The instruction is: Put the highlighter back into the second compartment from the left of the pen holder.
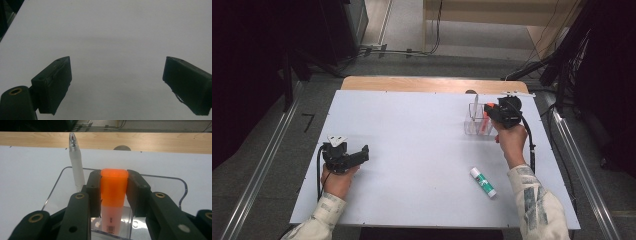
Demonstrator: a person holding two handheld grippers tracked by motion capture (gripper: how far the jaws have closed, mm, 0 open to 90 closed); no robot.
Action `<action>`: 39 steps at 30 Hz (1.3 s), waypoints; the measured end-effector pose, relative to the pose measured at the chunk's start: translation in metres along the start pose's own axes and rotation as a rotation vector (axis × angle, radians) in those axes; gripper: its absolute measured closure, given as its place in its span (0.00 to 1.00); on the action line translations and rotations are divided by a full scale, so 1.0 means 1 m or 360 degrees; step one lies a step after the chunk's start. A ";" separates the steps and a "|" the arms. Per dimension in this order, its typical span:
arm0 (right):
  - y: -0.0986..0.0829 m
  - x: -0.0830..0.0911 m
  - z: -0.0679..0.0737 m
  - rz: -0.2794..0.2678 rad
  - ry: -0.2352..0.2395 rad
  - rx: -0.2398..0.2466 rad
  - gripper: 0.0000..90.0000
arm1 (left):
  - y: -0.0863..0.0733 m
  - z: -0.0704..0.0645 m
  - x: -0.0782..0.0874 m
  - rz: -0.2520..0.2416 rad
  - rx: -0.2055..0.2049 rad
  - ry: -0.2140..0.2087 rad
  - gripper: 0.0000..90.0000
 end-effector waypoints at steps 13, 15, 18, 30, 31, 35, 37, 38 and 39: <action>-0.001 0.004 0.001 0.0009 0.0041 -0.0013 0.61 | 0.000 0.000 0.000 0.0001 -0.0002 0.0000 0.10; -0.002 0.005 0.001 0.0005 0.0039 -0.0010 0.59 | 0.000 0.000 0.000 0.0000 -0.0001 0.0000 0.10; -0.005 0.007 -0.002 -0.0001 0.0022 -0.0002 0.56 | 0.000 0.000 0.000 0.0000 -0.0001 0.0002 0.10; -0.013 0.021 0.003 -0.0049 0.0047 0.0055 0.47 | 0.000 0.000 0.000 0.0002 -0.0004 0.0004 0.10; -0.014 0.022 0.002 -0.0055 0.0052 0.0047 0.47 | 0.000 0.000 0.000 0.0003 -0.0005 0.0004 0.10; -0.020 0.029 0.003 -0.0064 0.0064 0.0046 0.45 | 0.000 0.000 0.000 0.0002 -0.0005 0.0004 0.10; -0.023 0.032 0.004 -0.0080 0.0073 0.0045 0.44 | 0.000 0.000 0.000 0.0003 -0.0005 0.0004 0.10; -0.024 0.034 0.005 -0.0087 0.0072 0.0052 0.44 | 0.000 -0.001 0.000 0.0003 -0.0006 0.0003 0.10; -0.026 0.036 0.005 -0.0098 0.0058 0.0057 0.44 | 0.000 -0.001 0.000 0.0002 -0.0004 0.0003 0.10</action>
Point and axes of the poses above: each handheld gripper's, and its own axes: x roughly backward along the jaws, y roughly out of its top, z roughly to its left, the point moved 8 cm from there along -x, roughly forward along the jaws, and after that the axes turned 14 degrees about y, right-handed, at the moved point
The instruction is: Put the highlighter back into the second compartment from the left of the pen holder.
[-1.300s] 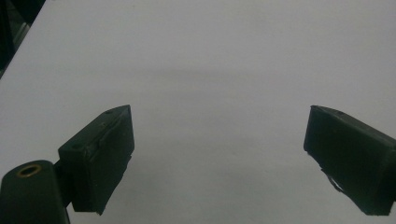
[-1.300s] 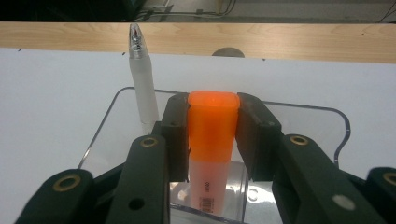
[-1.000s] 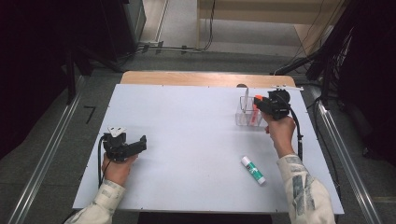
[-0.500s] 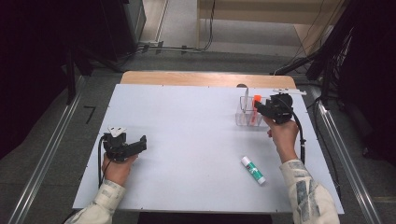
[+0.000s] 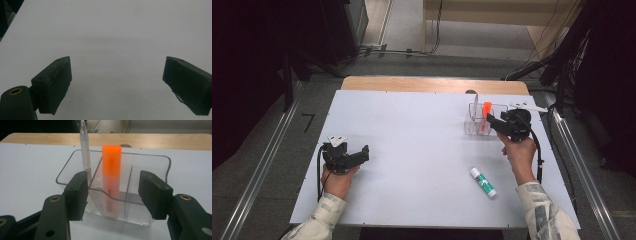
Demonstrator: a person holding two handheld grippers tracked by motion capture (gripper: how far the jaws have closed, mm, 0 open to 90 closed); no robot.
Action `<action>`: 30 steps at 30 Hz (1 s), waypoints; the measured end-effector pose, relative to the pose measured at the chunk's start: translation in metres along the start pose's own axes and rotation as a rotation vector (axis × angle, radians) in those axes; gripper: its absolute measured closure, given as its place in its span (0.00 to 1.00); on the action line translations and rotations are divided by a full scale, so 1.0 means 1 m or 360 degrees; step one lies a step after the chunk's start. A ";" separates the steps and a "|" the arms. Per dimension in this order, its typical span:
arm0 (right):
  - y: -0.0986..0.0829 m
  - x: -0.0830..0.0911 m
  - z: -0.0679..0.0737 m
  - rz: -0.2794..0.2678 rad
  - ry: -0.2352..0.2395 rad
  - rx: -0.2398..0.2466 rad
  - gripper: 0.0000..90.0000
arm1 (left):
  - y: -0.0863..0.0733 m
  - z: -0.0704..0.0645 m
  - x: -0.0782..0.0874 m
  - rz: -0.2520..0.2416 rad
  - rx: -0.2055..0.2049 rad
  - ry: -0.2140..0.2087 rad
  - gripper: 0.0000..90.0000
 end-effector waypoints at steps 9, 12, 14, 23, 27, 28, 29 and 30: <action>-0.019 0.006 0.004 0.0015 0.0030 -0.0007 0.41 | 0.000 0.000 0.000 0.0003 -0.0003 0.0006 0.10; -0.024 0.008 0.004 0.0022 0.0042 -0.0015 0.40 | -0.001 0.000 0.000 0.0003 -0.0007 0.0008 0.10; -0.029 0.008 0.005 0.0029 0.0040 -0.0013 0.40 | 0.000 0.000 0.000 0.0003 -0.0004 0.0009 0.10; -0.049 0.011 0.002 0.0070 0.0027 -0.0013 0.38 | -0.001 -0.001 0.000 0.0008 -0.0013 0.0005 0.10; -0.056 0.015 0.000 0.0076 0.0017 -0.0019 0.36 | -0.001 -0.001 0.000 0.0010 -0.0014 0.0006 0.10; -0.058 0.015 -0.001 0.0081 0.0020 -0.0019 0.34 | -0.001 -0.001 0.000 0.0009 -0.0014 0.0005 0.10; -0.061 0.015 -0.002 0.0092 0.0016 -0.0026 0.34 | -0.001 -0.001 0.000 0.0009 -0.0014 0.0004 0.10; -0.063 0.016 -0.002 0.0100 0.0020 -0.0022 0.33 | -0.001 -0.001 0.000 0.0010 -0.0013 0.0005 0.10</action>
Point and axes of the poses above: each handheld gripper's, and its own axes: x roughly backward along the jaws, y roughly out of its top, z roughly to its left, the point moved 8 cm from there along -x, roughly forward along the jaws, and after that the axes turned 14 degrees about y, right-handed, at the moved point
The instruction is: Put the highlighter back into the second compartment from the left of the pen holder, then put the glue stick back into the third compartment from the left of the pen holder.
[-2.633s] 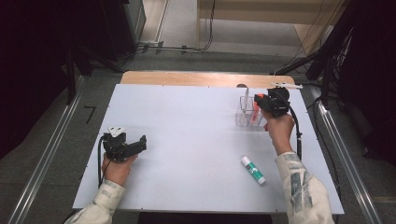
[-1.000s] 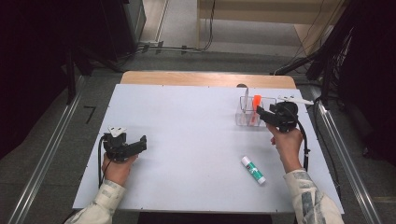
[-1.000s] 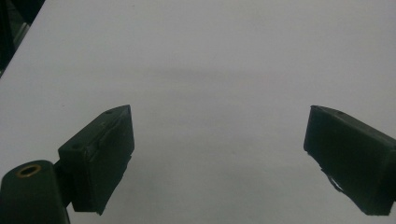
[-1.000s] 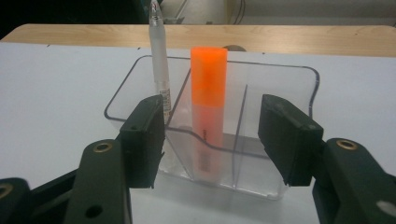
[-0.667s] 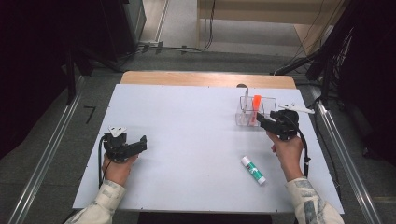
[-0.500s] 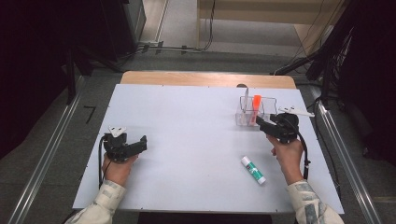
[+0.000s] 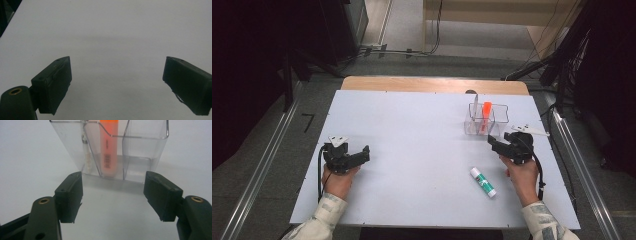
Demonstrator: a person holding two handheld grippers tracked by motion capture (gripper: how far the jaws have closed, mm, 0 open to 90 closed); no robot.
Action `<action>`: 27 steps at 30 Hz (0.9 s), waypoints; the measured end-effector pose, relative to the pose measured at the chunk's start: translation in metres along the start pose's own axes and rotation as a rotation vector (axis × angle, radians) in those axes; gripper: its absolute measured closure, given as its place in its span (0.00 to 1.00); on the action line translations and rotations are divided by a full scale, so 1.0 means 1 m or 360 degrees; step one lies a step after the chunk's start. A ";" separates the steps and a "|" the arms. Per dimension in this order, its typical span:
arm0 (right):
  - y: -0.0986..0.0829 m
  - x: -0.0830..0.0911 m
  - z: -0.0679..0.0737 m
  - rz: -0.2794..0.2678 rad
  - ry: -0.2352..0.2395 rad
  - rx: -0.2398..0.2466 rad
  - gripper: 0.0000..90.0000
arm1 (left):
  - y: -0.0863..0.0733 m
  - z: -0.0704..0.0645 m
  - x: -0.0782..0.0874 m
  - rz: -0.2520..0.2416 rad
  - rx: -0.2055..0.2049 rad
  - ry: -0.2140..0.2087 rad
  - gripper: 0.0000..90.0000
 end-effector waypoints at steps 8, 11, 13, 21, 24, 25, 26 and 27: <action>-0.013 0.006 0.001 0.0043 0.0004 -0.0003 0.27 | 0.001 0.001 0.000 -0.0009 0.0011 0.0003 0.10; -0.016 0.008 0.000 0.0051 0.0009 -0.0008 0.27 | 0.001 0.001 0.001 -0.0010 0.0010 0.0003 0.10; -0.018 0.010 -0.001 0.0059 0.0011 -0.0006 0.26 | 0.001 0.001 0.000 -0.0009 0.0011 0.0003 0.10; -0.026 0.019 0.000 0.0070 0.0028 -0.0014 0.26 | 0.001 0.001 0.000 -0.0010 0.0011 0.0004 0.10; -0.030 0.022 0.000 0.0071 0.0028 -0.0013 0.26 | 0.001 0.000 0.001 -0.0009 0.0009 0.0004 0.10; -0.031 0.022 0.000 0.0074 0.0031 -0.0017 0.26 | 0.001 0.000 0.001 -0.0009 0.0009 0.0003 0.10; -0.032 0.023 0.000 0.0078 0.0029 -0.0012 0.26 | 0.001 0.000 0.001 -0.0011 0.0008 0.0004 0.10; -0.033 0.023 0.000 0.0076 0.0028 -0.0015 0.26 | 0.001 0.001 0.001 -0.0012 0.0008 0.0004 0.10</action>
Point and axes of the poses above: each handheld gripper's, and its own axes: x roughly backward along the jaws, y roughly out of its top, z roughly to its left, the point moved 8 cm from there along -x, roughly forward along the jaws, and after that the axes turned 14 degrees about y, right-handed, at the moved point
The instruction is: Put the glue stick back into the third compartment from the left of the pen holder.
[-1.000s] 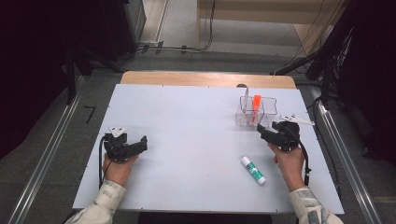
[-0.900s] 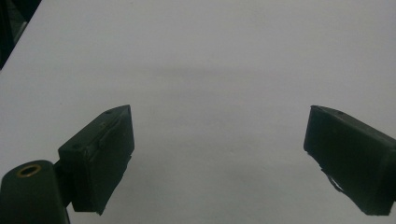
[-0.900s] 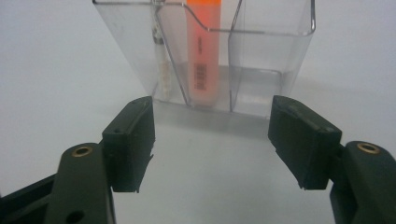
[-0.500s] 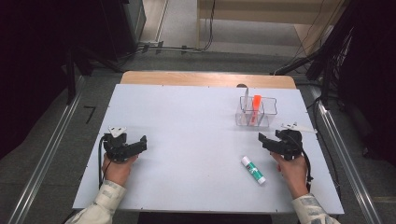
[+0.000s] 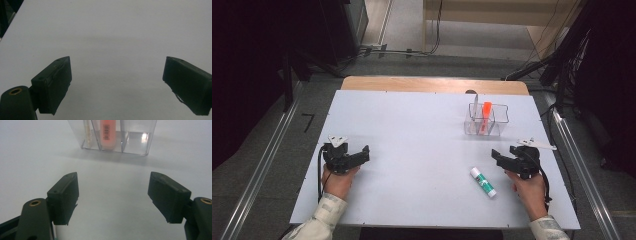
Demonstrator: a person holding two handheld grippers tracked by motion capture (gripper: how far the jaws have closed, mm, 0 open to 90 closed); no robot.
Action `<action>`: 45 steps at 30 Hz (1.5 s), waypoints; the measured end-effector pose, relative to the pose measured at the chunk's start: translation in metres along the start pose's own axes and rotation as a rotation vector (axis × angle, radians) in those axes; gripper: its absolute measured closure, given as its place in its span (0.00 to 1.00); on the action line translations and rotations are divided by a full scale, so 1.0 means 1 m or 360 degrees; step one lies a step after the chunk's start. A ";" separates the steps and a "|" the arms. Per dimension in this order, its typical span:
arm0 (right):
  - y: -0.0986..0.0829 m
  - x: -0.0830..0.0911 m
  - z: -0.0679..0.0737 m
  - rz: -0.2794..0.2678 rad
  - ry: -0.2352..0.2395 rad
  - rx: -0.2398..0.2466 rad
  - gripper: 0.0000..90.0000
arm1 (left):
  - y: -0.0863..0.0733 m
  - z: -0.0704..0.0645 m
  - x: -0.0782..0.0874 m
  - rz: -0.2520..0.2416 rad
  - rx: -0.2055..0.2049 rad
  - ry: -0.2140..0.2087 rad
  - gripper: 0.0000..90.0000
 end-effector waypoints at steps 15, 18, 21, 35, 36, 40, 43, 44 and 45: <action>-0.011 0.006 0.005 0.0031 0.0017 0.0018 0.26 | 0.000 0.000 0.000 -0.0001 0.0000 -0.0001 0.10; -0.014 0.007 0.009 0.0040 0.0029 0.0034 0.26 | 0.000 0.000 0.001 -0.0002 -0.0001 -0.0002 0.10; -0.018 0.009 0.014 0.0048 0.0046 0.0045 0.26 | 0.000 -0.001 0.000 0.0001 -0.0003 -0.0003 0.10; -0.027 0.009 0.028 0.0081 0.0095 0.0077 0.26 | 0.000 -0.001 0.000 0.0002 -0.0004 -0.0007 0.10; -0.028 0.009 0.028 0.0083 0.0095 0.0079 0.26 | 0.000 -0.001 0.000 0.0002 -0.0004 -0.0007 0.10; -0.031 0.007 0.032 0.0101 0.0111 0.0085 0.26 | 0.000 -0.001 0.000 0.0000 -0.0005 -0.0008 0.10; -0.033 0.005 0.036 0.0114 0.0126 0.0095 0.26 | 0.000 -0.002 0.000 0.0003 -0.0003 -0.0008 0.10; -0.033 0.005 0.037 0.0115 0.0136 0.0101 0.26 | 0.000 -0.002 0.000 0.0003 -0.0005 -0.0009 0.10; -0.033 0.004 0.038 0.0117 0.0139 0.0107 0.26 | 0.000 -0.002 0.000 0.0003 -0.0006 -0.0009 0.10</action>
Point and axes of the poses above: each handheld gripper's, and its own axes: x roughly backward along the jaws, y roughly out of its top, z roughly to its left, the point moved 8 cm from there along -x, roughly forward along the jaws, and after that the axes turned 14 degrees about y, right-handed, at the moved point
